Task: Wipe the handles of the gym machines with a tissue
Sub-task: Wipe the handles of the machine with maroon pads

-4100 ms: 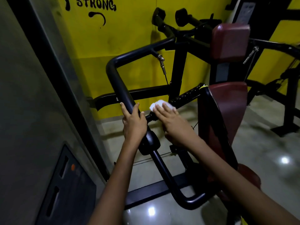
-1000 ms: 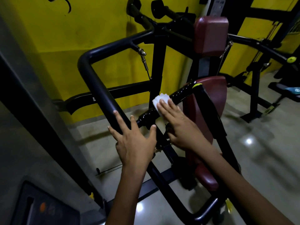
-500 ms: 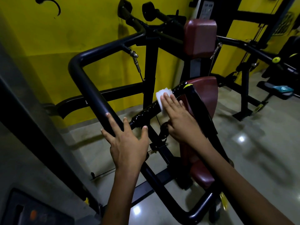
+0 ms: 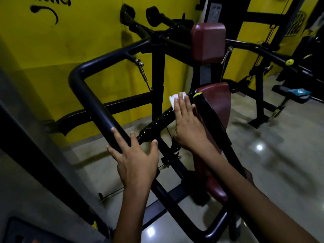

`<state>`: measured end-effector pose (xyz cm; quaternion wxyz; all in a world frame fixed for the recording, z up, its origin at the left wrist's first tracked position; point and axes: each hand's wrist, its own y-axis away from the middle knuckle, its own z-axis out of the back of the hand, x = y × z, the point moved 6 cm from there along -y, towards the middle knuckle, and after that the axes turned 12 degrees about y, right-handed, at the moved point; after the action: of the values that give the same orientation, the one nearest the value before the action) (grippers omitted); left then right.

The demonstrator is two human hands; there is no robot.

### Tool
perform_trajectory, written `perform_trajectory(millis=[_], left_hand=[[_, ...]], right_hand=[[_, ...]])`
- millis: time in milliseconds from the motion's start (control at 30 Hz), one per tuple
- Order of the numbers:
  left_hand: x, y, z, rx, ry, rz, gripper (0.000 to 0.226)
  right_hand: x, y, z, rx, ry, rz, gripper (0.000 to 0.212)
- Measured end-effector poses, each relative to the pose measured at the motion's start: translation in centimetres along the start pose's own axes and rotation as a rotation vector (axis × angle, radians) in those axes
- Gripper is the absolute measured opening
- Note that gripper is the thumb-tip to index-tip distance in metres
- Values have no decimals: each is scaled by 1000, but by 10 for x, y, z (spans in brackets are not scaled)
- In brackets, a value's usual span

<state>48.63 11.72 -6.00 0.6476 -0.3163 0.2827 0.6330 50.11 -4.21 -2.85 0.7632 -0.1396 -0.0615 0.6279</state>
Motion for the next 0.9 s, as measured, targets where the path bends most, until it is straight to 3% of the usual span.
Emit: perform_trajectory(millis=[167,333,533,633,700,800,900], left_hand=[[-2,0,0,2,-9,1,70],[-1,0,0,3,-24,0,71],[-2,-1,0,-1,-35,-1,70],[-1,0,0,-3,-34,-6,71],[-1,-1,-1,-4,-29,-9,71],[0,-1,-1,-12,-27,-11,71],[0,-1,0,-16,-21,-11,69]], right_hand=[[5,2,-4,-2,9,20,85],[-8,-6,2,15,-171,-156,89],[2,-1,-5,54,-172,-124,94],[-8,-7,2,-13,-227,-204,92],[-7,-2,-1,27,-264,-251,93],[8,9,-9,97,-250,-205,93],[7,3,-5,60,-260,-179,90]])
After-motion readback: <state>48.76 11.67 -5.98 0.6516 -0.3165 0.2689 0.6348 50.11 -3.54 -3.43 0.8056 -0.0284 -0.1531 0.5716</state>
